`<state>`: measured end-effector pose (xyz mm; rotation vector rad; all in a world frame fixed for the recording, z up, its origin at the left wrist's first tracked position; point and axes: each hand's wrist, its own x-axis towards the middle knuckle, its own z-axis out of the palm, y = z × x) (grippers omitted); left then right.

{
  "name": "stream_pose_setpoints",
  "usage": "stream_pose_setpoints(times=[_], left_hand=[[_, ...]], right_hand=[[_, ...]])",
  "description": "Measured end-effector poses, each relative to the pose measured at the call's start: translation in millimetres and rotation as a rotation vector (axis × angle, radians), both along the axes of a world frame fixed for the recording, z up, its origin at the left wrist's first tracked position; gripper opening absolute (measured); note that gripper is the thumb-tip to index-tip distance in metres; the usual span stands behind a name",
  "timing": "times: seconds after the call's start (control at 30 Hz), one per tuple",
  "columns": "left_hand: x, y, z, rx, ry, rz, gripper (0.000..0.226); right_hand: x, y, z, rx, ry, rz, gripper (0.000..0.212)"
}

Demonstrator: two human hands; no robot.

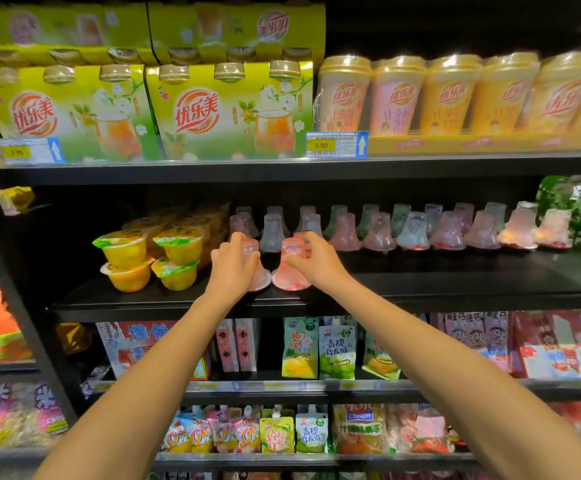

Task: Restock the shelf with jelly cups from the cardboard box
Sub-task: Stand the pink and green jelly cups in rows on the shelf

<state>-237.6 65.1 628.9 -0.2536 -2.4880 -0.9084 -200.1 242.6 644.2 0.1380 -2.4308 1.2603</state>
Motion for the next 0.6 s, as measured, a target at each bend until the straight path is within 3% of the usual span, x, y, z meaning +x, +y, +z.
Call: stream_pose_setpoints(times=[0.17, 0.27, 0.43, 0.5, 0.6], left_hand=[[15.1, -13.1, -14.3, 0.109, 0.085, -0.128, 0.037], [39.6, -20.3, -25.2, 0.005, 0.230, -0.133, 0.037], [76.0, -29.2, -50.5, -0.283, 0.307, -0.165, 0.047], [77.5, -27.6, -58.3, -0.360, 0.299, -0.169, 0.048], [75.9, -23.1, -63.6, -0.404, 0.256, -0.133, 0.051]], right_hand=[[11.6, 3.7, -5.0, -0.038, 0.025, 0.054, 0.062], [28.5, 13.4, -11.3, -0.010, 0.079, 0.037, 0.072], [54.5, 35.4, -35.7, 0.433, 0.232, 0.078, 0.041], [57.2, 37.1, -44.0, 0.563, 0.210, 0.095, 0.042], [57.3, 32.3, -48.7, 0.595, 0.167, 0.117, 0.045]])
